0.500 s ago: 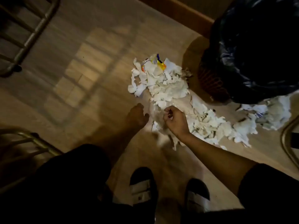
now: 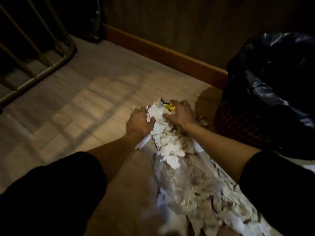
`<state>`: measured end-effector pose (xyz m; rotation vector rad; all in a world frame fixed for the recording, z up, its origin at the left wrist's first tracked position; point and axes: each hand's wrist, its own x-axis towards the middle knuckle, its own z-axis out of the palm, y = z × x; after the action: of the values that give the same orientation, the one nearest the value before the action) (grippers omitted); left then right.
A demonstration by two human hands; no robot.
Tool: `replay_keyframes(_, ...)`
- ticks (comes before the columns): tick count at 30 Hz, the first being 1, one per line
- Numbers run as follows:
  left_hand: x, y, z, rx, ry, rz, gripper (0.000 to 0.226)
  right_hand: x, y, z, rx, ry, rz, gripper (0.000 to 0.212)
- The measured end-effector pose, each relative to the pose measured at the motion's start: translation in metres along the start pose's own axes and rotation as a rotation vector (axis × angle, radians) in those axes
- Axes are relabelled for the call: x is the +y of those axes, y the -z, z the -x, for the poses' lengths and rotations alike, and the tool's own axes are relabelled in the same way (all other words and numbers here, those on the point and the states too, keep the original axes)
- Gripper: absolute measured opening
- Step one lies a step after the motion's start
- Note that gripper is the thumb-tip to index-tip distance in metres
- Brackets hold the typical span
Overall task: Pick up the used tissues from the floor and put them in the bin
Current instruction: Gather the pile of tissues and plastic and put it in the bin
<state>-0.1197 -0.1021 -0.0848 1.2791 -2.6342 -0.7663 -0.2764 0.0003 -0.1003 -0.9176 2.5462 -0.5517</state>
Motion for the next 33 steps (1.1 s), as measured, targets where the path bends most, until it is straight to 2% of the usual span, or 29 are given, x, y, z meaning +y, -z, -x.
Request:
replay_keyframes(2, 0.006, -0.005, -0.012, -0.037, 0.201, 0.063, 0.059, 0.0, -0.009, 0.001, -0.068, -0.042, 0.036, 0.071)
replay_keyframes(4, 0.01, -0.013, -0.01, -0.141, 0.267, 0.091, 0.071, 0.003, -0.018, 0.013, -0.071, -0.01, 0.108, 0.057)
replay_keyframes(7, 0.009, -0.028, -0.002, -0.217, 0.17, -0.006, 0.072, 0.011, -0.018, 0.022, -0.021, 0.071, 0.043, 0.034)
replay_keyframes(11, 0.016, -0.03, 0.01, -0.191, 0.056, 0.021, 0.045, 0.013, -0.005, 0.02, -0.01, -0.055, -0.164, 0.007)
replay_keyframes(14, 0.02, -0.026, 0.024, -0.114, 0.101, 0.137, 0.03, 0.012, 0.007, 0.025, 0.06, -0.106, -0.299, 0.009)
replay_keyframes(20, 0.042, 0.022, 0.028, 0.017, 0.065, 0.312, 0.022, -0.006, 0.063, 0.042, 0.108, -0.032, -0.383, 0.02)
replay_keyframes(23, 0.055, 0.049, 0.035, 0.066, 0.11, 0.533, 0.027, -0.021, 0.096, 0.057, 0.152, 0.022, -0.423, 0.034)
replay_keyframes(26, 0.078, 0.082, 0.05, 0.072, 0.103, 0.771, 0.019, -0.04, 0.137, 0.078, 0.174, 0.065, -0.46, 0.05)
replay_keyframes(33, 0.139, 0.136, 0.074, 0.167, 0.006, 0.896, 0.025, -0.06, 0.225, 0.125, 0.201, 0.049, -0.626, 0.028)
